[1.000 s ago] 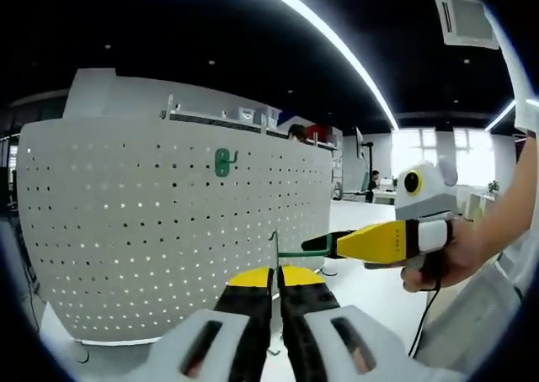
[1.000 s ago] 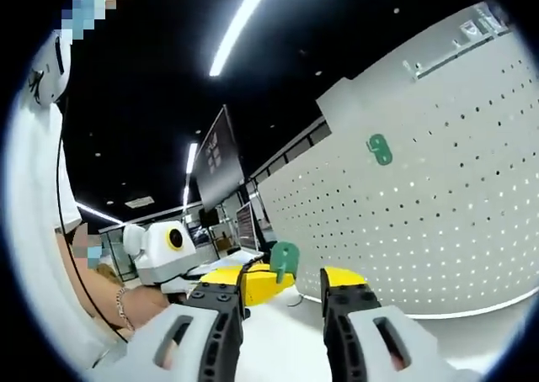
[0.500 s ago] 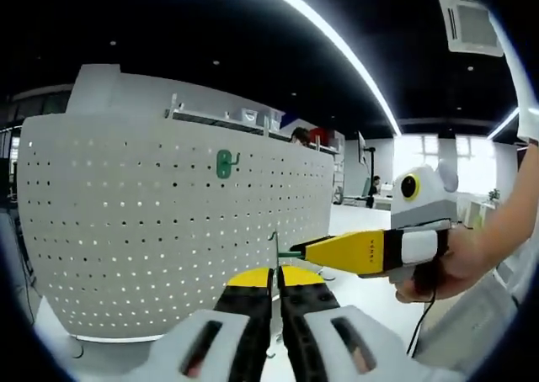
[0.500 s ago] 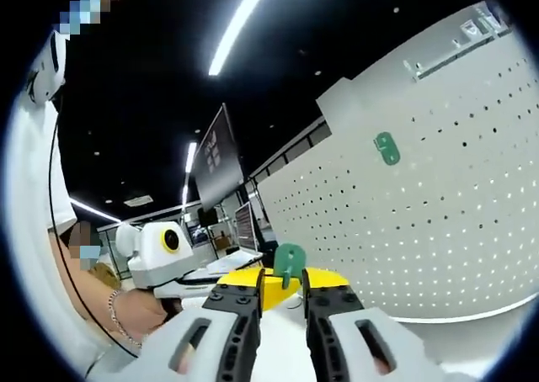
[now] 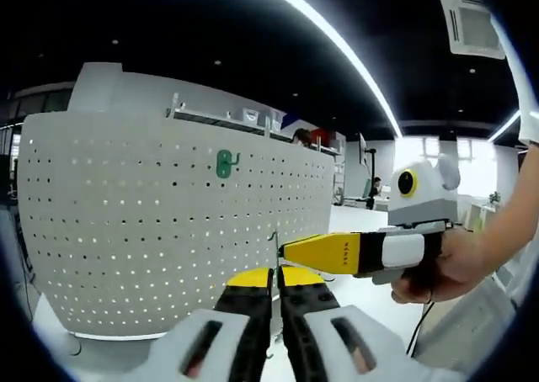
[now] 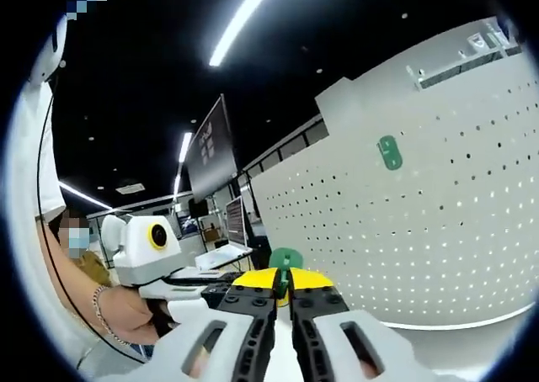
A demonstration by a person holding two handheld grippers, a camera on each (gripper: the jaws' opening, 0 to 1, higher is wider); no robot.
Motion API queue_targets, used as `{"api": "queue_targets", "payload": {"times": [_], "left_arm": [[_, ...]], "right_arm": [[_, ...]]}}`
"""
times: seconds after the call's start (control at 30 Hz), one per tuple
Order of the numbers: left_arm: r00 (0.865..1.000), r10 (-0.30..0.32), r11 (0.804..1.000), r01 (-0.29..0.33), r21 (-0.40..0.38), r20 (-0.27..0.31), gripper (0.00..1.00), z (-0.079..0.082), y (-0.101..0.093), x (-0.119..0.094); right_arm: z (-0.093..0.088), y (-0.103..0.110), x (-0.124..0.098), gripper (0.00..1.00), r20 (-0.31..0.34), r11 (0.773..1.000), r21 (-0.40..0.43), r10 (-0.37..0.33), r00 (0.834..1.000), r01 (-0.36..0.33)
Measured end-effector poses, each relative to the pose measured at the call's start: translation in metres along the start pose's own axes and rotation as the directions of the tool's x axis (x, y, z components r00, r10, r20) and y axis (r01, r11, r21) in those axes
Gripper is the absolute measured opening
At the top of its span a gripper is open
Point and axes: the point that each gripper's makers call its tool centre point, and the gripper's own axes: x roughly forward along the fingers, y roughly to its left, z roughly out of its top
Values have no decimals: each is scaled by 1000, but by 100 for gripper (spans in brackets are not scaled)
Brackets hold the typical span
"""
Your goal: Insert the hook assembly into the mounting plate slot until the hook locks in place.
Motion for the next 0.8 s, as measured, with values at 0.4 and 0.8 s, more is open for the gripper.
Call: {"api": "queue_targets", "payload": {"times": [0.4, 0.8], "left_arm": [[1000, 7, 1000, -7, -1, -4, 2, -1, 1, 0], [1000, 7, 1000, -7, 2, -6, 4, -3, 1, 0]], "right_arm": [[-3, 0, 2, 2, -21, 1000, -10, -22, 1000, 21], [-5, -1, 1, 1, -17, 999, 17, -28, 999, 29]]}}
